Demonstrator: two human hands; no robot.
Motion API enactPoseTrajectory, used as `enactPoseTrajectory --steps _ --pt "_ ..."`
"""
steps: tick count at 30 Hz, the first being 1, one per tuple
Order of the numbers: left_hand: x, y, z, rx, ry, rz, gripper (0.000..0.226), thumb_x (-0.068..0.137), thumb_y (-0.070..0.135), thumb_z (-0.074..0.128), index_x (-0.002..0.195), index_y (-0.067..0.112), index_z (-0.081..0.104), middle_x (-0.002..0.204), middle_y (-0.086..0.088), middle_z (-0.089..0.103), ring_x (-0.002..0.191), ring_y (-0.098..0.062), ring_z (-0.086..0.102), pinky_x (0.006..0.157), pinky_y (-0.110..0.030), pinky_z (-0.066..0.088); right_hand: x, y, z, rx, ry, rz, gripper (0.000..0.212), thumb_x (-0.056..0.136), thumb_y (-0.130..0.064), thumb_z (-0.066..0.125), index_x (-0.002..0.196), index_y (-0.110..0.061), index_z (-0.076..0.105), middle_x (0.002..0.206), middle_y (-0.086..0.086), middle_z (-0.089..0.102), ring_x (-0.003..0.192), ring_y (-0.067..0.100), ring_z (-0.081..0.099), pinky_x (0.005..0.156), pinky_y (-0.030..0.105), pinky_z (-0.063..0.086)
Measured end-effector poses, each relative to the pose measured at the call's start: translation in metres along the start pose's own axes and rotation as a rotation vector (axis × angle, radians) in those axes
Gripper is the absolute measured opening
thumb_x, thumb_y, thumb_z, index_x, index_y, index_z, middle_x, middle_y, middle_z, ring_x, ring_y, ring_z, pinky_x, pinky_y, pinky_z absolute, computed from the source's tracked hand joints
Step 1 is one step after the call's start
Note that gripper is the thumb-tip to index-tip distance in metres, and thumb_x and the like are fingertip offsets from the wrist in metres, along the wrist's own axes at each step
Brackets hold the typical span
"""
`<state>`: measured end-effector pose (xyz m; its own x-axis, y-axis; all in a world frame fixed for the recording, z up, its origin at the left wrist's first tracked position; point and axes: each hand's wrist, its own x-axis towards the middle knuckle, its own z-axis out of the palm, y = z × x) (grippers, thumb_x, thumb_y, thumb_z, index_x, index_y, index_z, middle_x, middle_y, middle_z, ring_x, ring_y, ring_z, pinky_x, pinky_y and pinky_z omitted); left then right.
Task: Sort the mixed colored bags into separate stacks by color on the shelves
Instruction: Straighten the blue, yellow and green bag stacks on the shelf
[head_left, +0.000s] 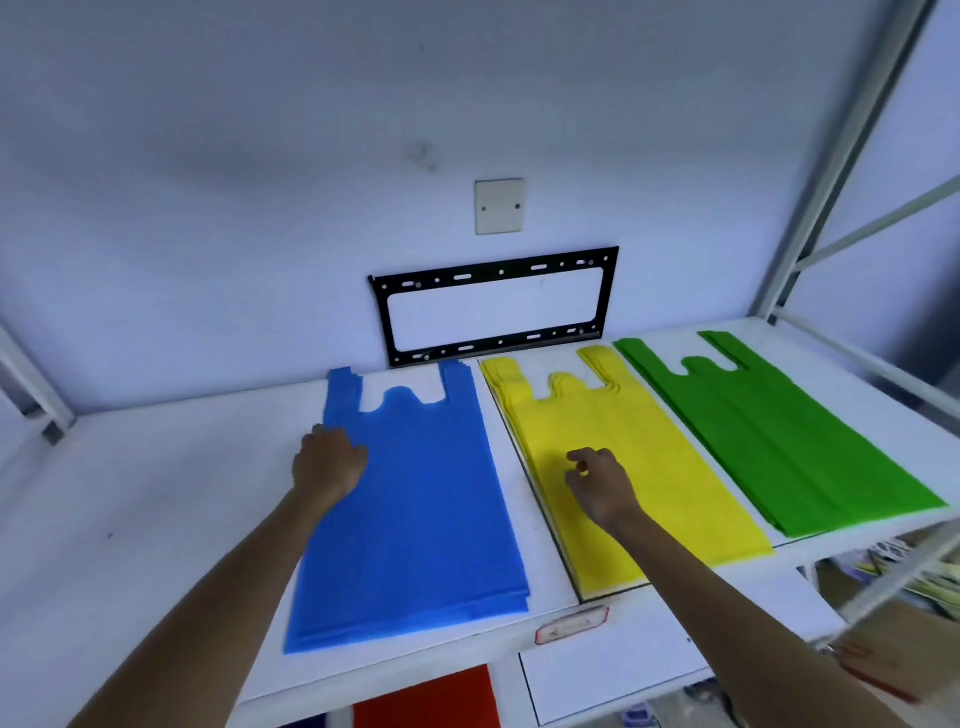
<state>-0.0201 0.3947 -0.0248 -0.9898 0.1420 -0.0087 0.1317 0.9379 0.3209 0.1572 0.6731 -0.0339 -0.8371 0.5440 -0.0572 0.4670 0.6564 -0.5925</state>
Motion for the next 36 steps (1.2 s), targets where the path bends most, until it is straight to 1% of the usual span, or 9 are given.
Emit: enactPoseTrajectory --steps 3,5,8,17,21,24,28,31,36 --pt "-0.008 0.043 0.011 -0.104 0.031 0.125 0.034 0.092 0.025 0.045 0.062 0.01 0.04 0.077 -0.008 0.047 0.076 -0.027 0.053 0.058 -0.029 0.033 0.021 0.045 -0.041 -0.05 0.078 0.05 0.037 0.092 -0.013 0.051 0.128 -0.007 0.057 0.132 0.019 0.049 0.108 0.038 0.058 0.088 0.04 0.048" --pt "-0.016 0.076 0.024 -0.208 0.025 0.168 0.042 0.09 0.02 0.047 0.055 0.014 0.025 0.057 -0.001 0.03 0.052 -0.018 0.034 0.049 -0.026 0.021 0.035 0.077 -0.066 -0.105 0.097 0.103 0.039 0.091 -0.014 0.052 0.129 -0.006 0.056 0.133 0.021 0.048 0.111 0.039 0.056 0.089 0.041 0.049" --pt "-0.026 0.122 0.049 -0.296 -0.052 0.193 0.044 0.091 0.019 0.048 0.055 0.016 0.024 0.053 0.0 0.024 0.047 -0.013 0.023 0.049 -0.027 0.018 0.049 0.118 -0.089 -0.219 0.059 0.184 0.041 0.091 -0.017 0.051 0.13 -0.002 0.052 0.132 0.024 0.048 0.117 0.041 0.051 0.094 0.041 0.047" --pt "-0.032 0.218 0.092 -0.331 -0.168 -0.025 0.046 0.1 0.028 0.038 0.058 0.009 0.042 0.064 -0.007 0.046 0.078 -0.025 0.052 0.074 -0.042 0.045 0.084 0.164 -0.104 -0.325 -0.143 0.12 0.039 0.093 -0.02 0.046 0.126 -0.001 0.055 0.13 0.02 0.051 0.121 0.035 0.051 0.097 0.037 0.045" --pt "-0.034 0.23 0.103 -0.29 -0.25 -0.124 0.052 0.101 0.037 0.032 0.103 -0.006 0.06 0.121 -0.028 0.058 0.118 -0.038 0.052 0.101 -0.041 0.04 0.089 0.163 -0.1 -0.309 -0.155 0.111 0.035 0.092 -0.015 0.046 0.122 0.001 0.057 0.128 0.021 0.05 0.12 0.036 0.052 0.096 0.038 0.045" --pt "-0.031 0.232 0.11 -0.287 -0.279 -0.156 0.054 0.1 0.04 0.034 0.108 -0.007 0.06 0.12 -0.027 0.057 0.11 -0.034 0.055 0.088 -0.035 0.042 0.091 0.16 -0.093 -0.267 -0.182 0.076 0.034 0.091 -0.012 0.046 0.121 0.001 0.055 0.127 0.022 0.049 0.119 0.037 0.052 0.097 0.037 0.043" --pt "-0.021 0.225 0.11 -0.392 -0.188 -0.226 0.046 0.098 0.031 0.042 0.056 0.012 0.035 0.062 -0.005 0.041 0.054 -0.014 0.039 0.055 -0.028 0.03 0.093 0.167 -0.096 -0.189 -0.131 0.104 0.031 0.089 -0.007 0.046 0.115 0.002 0.059 0.122 0.023 0.053 0.116 0.036 0.053 0.093 0.036 0.045" --pt "-0.018 0.221 0.108 -0.383 -0.191 -0.221 0.046 0.097 0.034 0.048 0.059 0.01 0.039 0.063 -0.004 0.042 0.058 -0.016 0.045 0.058 -0.028 0.033 0.092 0.167 -0.094 -0.186 -0.15 0.102 0.032 0.089 -0.01 0.047 0.117 -0.001 0.059 0.123 0.021 0.053 0.116 0.035 0.053 0.093 0.036 0.045" --pt "-0.018 0.217 0.113 -0.28 -0.199 -0.147 0.035 0.088 0.028 0.063 0.112 0.003 0.059 0.111 -0.014 0.064 0.103 -0.03 0.062 0.076 -0.034 0.047 0.096 0.163 -0.089 -0.098 -0.16 0.086 0.036 0.087 -0.01 0.049 0.12 -0.005 0.062 0.119 0.021 0.062 0.107 0.034 0.062 0.088 0.037 0.049"
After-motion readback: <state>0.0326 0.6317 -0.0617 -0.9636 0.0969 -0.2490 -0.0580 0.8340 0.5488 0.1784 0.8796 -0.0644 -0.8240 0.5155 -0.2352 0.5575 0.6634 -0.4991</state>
